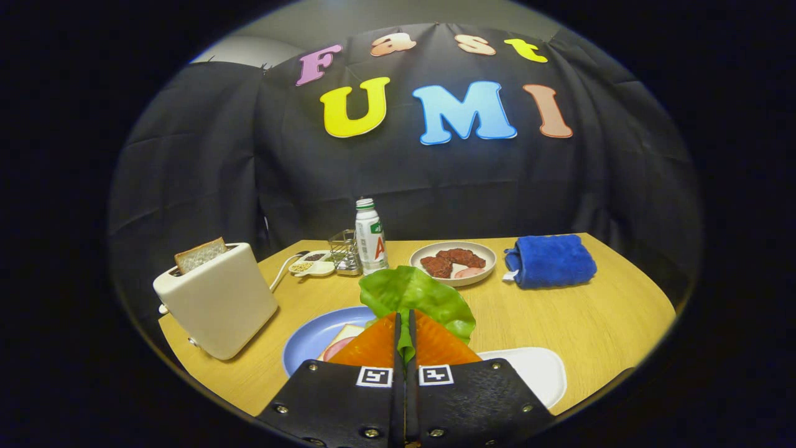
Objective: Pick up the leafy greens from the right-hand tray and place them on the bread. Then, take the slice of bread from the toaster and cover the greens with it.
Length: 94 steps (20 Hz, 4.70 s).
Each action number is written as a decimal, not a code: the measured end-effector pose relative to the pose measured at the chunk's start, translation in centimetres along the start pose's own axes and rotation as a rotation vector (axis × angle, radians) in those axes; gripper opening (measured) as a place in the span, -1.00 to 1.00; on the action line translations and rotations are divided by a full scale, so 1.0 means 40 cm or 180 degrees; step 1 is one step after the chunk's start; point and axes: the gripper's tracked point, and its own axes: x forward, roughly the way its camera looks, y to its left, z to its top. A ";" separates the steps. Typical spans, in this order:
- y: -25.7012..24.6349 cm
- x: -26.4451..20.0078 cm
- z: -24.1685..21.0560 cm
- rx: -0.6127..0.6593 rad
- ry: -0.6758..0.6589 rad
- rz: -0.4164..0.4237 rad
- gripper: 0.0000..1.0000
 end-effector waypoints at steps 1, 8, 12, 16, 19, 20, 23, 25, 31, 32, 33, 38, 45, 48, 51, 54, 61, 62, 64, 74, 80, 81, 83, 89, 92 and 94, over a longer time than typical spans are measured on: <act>0.026 0.017 -0.012 0.0017 0.0050 0.0064 -0.97; 0.099 0.089 -0.084 0.0060 0.0319 0.0142 -0.98; 0.116 0.105 -0.098 0.0089 0.0359 0.0153 -0.97; 0.122 0.114 -0.097 0.0121 0.0356 0.0099 -0.98; 0.124 0.115 -0.085 0.0065 0.0266 0.0062 -0.88; 0.129 0.111 -0.079 0.0063 0.0232 0.0088 -0.81; 0.126 0.113 -0.059 0.0053 0.0128 0.0061 -0.64; 0.120 0.103 -0.041 0.0031 0.0056 0.0030 -0.05; 0.135 0.076 0.007 0.0011 -0.0158 0.0024 0.06; 0.144 0.069 0.019 0.0013 -0.0197 0.0035 0.06; 0.150 0.062 0.028 0.0006 -0.0230 0.0045 0.06; 0.206 0.038 0.071 -0.0147 -0.0376 0.0097 0.06; 0.368 0.028 0.120 -0.0206 -0.0501 0.0439 0.06; 0.446 0.019 0.139 -0.0250 -0.0528 0.0579 0.05; 0.541 0.017 0.159 -0.0549 -0.0576 0.0685 0.06; 0.662 -0.004 0.174 -0.0635 -0.0682 0.0921 0.06; 0.801 0.024 0.137 -0.0750 -0.0599 0.1127 0.06; 0.804 0.030 0.128 -0.0781 -0.0581 0.1114 0.06; 0.814 0.043 0.105 -0.0848 -0.0524 0.1084 0.06; 0.778 0.065 0.080 -0.0776 -0.0472 0.1066 -0.68; 0.764 0.027 0.106 -0.0532 -0.0595 0.1202 -0.83; 0.767 0.034 0.120 -0.0516 -0.0627 0.1201 -0.98; 0.763 0.023 0.132 -0.0488 -0.0679 0.1228 -0.98; 0.711 -0.048 0.252 -0.0265 -0.1156 0.1158 -0.98; 0.649 -0.070 0.275 -0.0231 -0.1289 0.0986 -0.99; 0.601 -0.068 0.258 -0.0202 -0.1248 0.0874 -0.99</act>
